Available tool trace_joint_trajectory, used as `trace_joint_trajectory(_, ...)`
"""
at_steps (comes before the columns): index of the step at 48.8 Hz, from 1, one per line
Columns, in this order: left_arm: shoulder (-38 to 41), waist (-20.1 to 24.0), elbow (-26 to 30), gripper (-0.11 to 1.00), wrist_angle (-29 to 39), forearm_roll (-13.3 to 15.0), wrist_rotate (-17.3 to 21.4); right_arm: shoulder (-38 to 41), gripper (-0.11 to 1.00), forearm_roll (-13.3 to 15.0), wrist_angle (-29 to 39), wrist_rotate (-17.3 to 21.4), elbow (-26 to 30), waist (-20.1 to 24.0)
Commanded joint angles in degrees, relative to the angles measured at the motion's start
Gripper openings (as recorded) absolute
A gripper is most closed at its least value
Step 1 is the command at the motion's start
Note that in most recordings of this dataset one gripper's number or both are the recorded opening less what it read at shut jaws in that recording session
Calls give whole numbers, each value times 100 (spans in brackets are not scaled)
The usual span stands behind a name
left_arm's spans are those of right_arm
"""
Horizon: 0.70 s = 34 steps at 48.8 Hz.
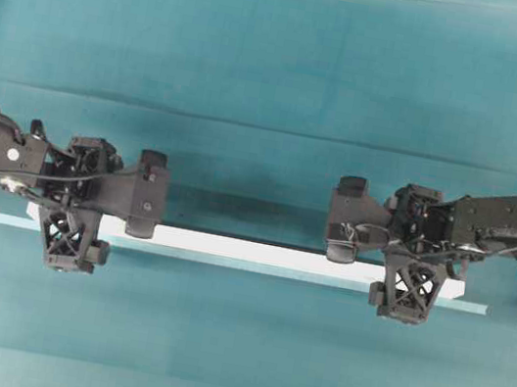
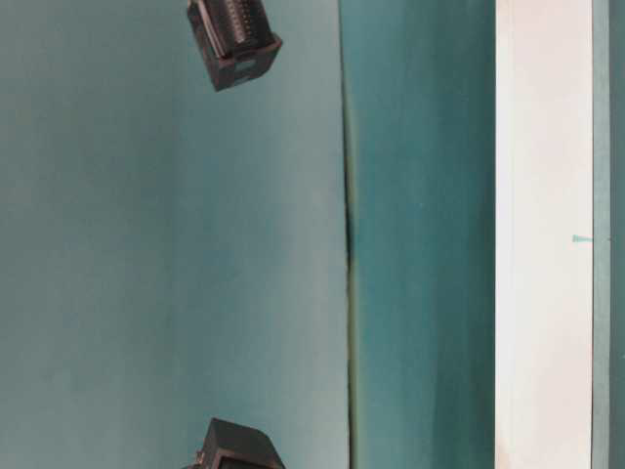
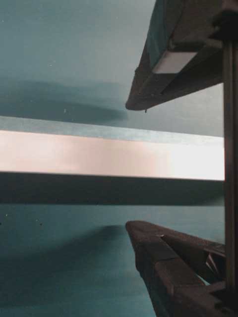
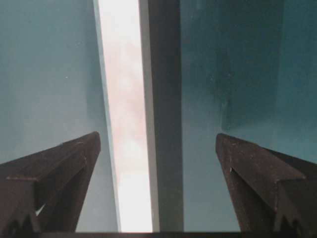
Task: Lift a wooden board with both hands.
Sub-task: 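Close both grippers on the board ends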
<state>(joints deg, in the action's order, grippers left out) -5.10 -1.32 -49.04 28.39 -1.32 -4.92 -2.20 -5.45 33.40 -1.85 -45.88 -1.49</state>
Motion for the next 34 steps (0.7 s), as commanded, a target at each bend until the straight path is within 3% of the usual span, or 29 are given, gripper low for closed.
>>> trace_joint_trajectory(1, -26, 9, 44, 99, -26, -18, -9, 53, 95, 9, -88, -44, -18, 26)
trace_joint_trajectory(34, -26, 0, 79, 96, -53, -18, -70, 211, 91, 0, -404, 35, -62, 26)
